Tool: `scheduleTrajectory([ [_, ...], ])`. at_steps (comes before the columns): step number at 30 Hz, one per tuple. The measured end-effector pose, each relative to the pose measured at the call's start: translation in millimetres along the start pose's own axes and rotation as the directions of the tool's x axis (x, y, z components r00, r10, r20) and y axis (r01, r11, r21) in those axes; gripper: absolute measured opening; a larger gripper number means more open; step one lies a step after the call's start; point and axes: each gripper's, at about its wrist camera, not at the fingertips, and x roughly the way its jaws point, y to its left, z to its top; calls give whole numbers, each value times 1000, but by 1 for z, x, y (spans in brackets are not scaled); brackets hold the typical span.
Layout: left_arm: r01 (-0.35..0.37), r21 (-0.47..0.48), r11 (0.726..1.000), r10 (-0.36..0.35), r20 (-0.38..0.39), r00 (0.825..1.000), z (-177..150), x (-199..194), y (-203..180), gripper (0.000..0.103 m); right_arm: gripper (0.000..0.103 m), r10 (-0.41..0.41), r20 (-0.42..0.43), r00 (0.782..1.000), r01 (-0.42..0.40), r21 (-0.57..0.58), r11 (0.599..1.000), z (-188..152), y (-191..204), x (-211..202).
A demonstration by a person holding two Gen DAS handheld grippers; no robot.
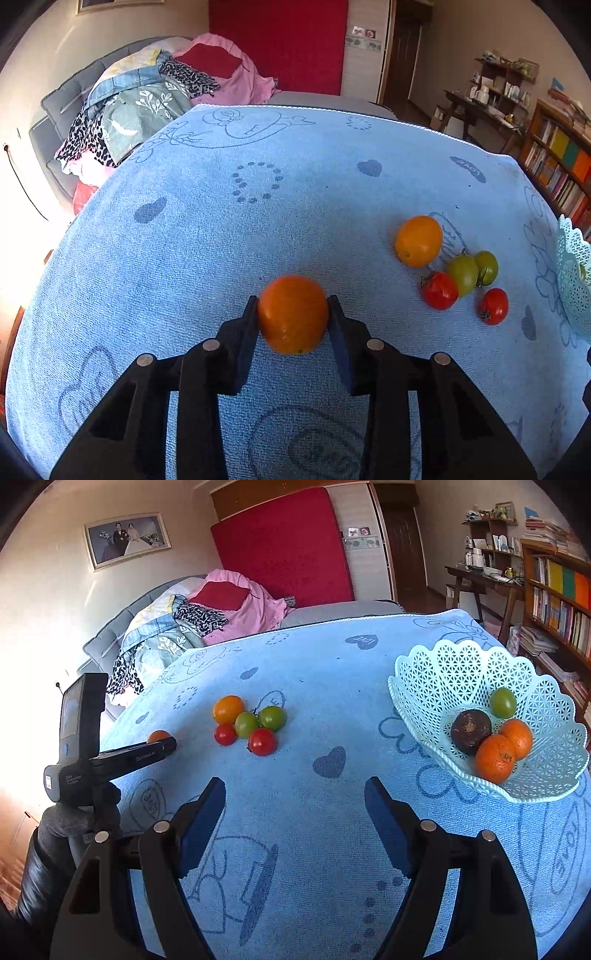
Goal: Organize fruits
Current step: 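Grasp the small orange with the left gripper, then lift the small orange with the left gripper while the right gripper approaches the red tomato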
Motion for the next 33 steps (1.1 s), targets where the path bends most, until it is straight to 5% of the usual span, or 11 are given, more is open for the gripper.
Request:
scheduleTrajectory([
  [17,30,-1,1000,-30,82,996,-4,-23,0,37,77,29,-118,993,-33,-35,999,30,27,74],
  [33,62,12,998,-63,75,995,-8,-25,-7,37,45,-4,-179,984,-5,-49,999,39,33,120],
])
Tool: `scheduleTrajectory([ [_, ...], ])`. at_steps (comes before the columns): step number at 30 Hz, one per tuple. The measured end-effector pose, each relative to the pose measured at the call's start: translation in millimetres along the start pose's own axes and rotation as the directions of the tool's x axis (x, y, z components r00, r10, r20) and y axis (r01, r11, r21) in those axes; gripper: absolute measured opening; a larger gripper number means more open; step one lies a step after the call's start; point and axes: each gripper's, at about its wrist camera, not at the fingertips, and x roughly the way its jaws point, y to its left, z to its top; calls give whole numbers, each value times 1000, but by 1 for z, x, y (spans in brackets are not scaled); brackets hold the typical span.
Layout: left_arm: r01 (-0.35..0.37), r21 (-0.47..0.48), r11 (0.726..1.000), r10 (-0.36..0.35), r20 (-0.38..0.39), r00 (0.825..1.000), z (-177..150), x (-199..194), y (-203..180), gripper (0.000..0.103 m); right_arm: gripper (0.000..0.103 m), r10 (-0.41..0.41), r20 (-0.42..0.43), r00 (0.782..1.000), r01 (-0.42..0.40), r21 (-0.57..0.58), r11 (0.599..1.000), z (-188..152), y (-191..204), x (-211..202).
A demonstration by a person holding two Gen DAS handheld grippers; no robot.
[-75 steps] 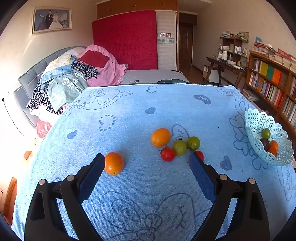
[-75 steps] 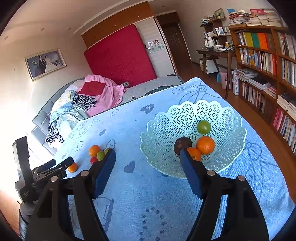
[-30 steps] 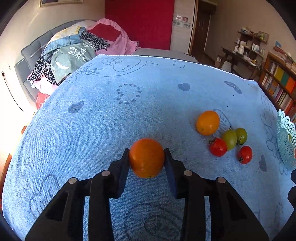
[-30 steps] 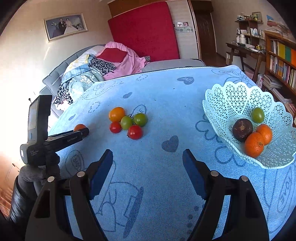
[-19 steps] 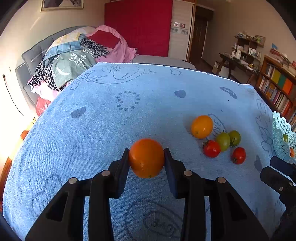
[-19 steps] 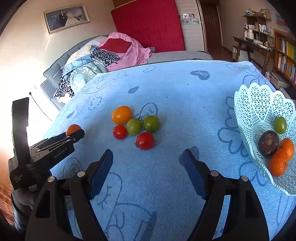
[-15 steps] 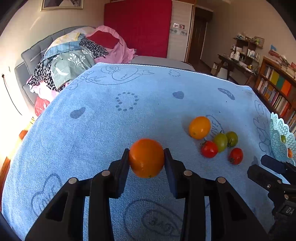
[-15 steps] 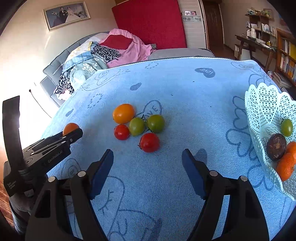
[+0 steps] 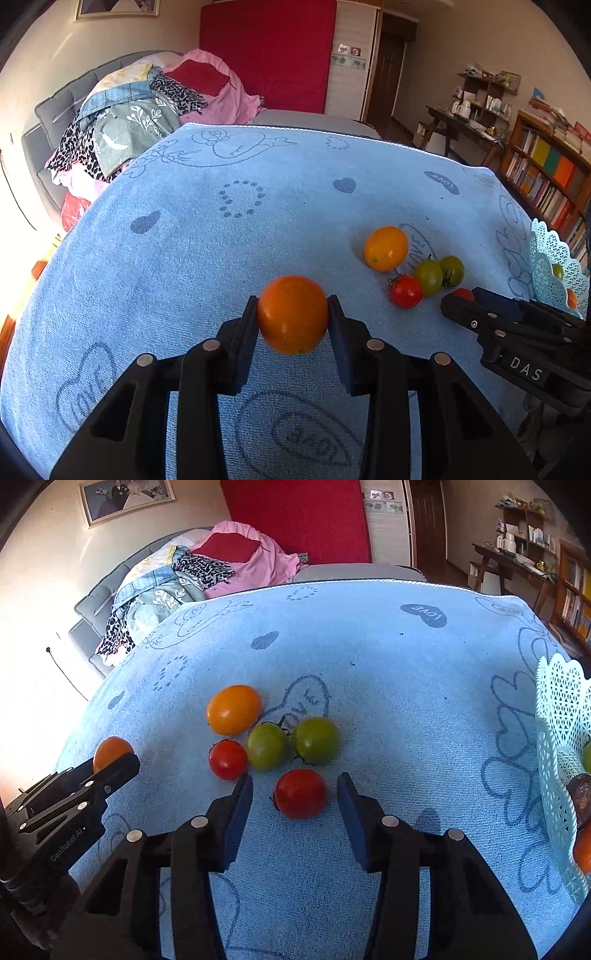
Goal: Organize fruits
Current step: 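Lift the small orange with the left gripper while the right gripper approaches the red tomato, then grasp the red tomato with the right gripper while the left gripper holds the orange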
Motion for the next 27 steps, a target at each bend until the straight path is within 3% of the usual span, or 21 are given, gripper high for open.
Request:
scheduleTrajectory([
  [6,5,10,1000,-5,3,1000,0,-1,-3,37,31,11,-6,1000,-11,6,1000,-4,-3,2],
  [17,18,19,1000,-18,7,1000,-1,-1,-3,37,30,5,33,999,-6,52,999,-9,-8,-18],
  [27,77,41,996,-79,52,995,0,-13,-9,37,30,4,89,996,-10,61,998,-14,-7,-48],
])
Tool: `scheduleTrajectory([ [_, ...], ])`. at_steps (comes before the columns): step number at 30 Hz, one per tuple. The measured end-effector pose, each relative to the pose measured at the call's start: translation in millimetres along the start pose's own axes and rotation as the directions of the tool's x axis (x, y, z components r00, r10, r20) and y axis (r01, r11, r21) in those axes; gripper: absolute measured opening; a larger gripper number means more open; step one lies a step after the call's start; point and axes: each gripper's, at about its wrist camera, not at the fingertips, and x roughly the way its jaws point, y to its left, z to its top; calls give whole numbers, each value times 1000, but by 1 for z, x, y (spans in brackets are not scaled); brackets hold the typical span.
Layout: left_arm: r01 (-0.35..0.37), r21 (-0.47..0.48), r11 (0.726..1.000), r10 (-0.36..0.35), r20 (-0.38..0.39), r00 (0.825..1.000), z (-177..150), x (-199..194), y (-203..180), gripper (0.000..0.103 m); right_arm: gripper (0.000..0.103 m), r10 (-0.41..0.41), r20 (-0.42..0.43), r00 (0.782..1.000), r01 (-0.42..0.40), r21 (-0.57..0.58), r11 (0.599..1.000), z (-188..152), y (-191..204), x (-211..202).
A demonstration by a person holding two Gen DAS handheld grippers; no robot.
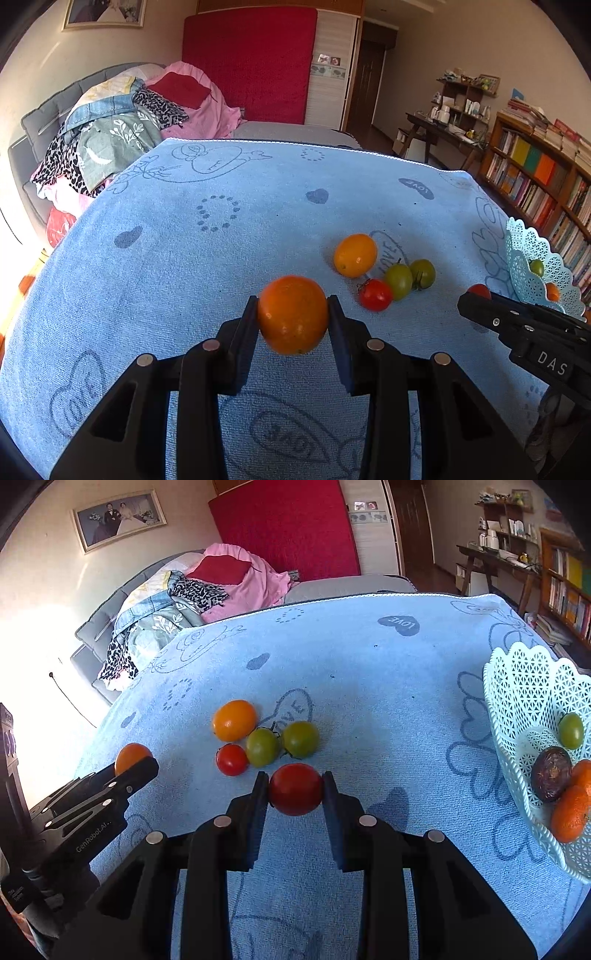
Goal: Organize fruits
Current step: 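Grasp the red tomato with the right gripper while the left gripper holds the orange, then carry the red tomato into the basket and open the right gripper while the left carries the orange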
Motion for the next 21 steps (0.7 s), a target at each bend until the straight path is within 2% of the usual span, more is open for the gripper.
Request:
scheduleTrajectory([
  [11,35,52,998,-37,30,999,-1,-9,-16,37,30,-1,40,999,0,15,1000,-13,-3,-29],
  [21,55,95,994,-58,32,998,-6,-20,-37,37,30,-12,96,995,7,56,998,-21,-25,-67],
])
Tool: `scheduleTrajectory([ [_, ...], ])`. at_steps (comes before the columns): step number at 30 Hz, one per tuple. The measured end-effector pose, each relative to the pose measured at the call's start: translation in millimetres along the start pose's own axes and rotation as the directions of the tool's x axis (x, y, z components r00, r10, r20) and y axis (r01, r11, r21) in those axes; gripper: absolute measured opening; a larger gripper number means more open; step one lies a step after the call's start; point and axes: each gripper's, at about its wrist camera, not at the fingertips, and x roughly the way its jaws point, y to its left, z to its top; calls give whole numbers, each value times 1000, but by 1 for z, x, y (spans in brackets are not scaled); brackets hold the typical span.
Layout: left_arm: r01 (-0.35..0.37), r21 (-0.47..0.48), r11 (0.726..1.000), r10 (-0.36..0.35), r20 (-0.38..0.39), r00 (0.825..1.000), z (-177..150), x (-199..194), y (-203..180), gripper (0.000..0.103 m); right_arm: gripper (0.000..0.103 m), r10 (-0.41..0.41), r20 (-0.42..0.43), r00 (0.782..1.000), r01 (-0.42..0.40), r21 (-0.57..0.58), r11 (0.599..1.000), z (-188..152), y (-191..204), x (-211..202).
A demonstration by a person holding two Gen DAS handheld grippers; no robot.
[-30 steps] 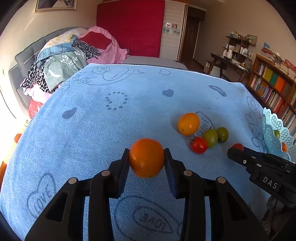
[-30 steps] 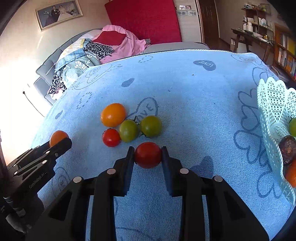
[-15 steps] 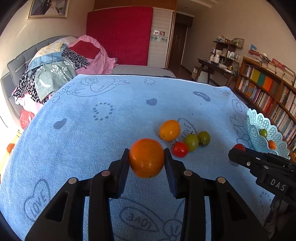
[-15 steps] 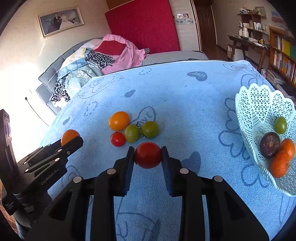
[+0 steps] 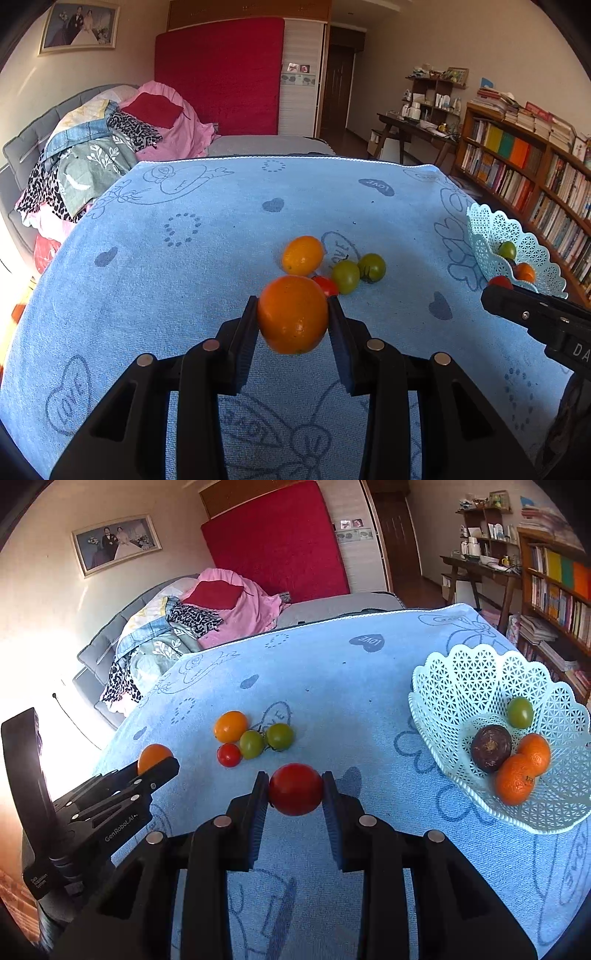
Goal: Organize fruits
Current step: 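Carry the red tomato into the basket and open the right gripper while the left carries the orange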
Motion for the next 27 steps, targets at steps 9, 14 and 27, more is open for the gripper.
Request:
scheduleTrajectory([
  [9,28,44,999,-28,5,1000,2,-7,-28,37,30,-42,65,997,38,68,997,-2,-40,-37],
  [14,38,66,997,-39,4,999,3,-8,-43,37,30,-80,105,991,67,128,990,0,-69,-58],
  [27,65,133,989,-65,-1,998,5,-10,-83,37,30,-182,151,972,140,250,958,-3,-134,-84],
])
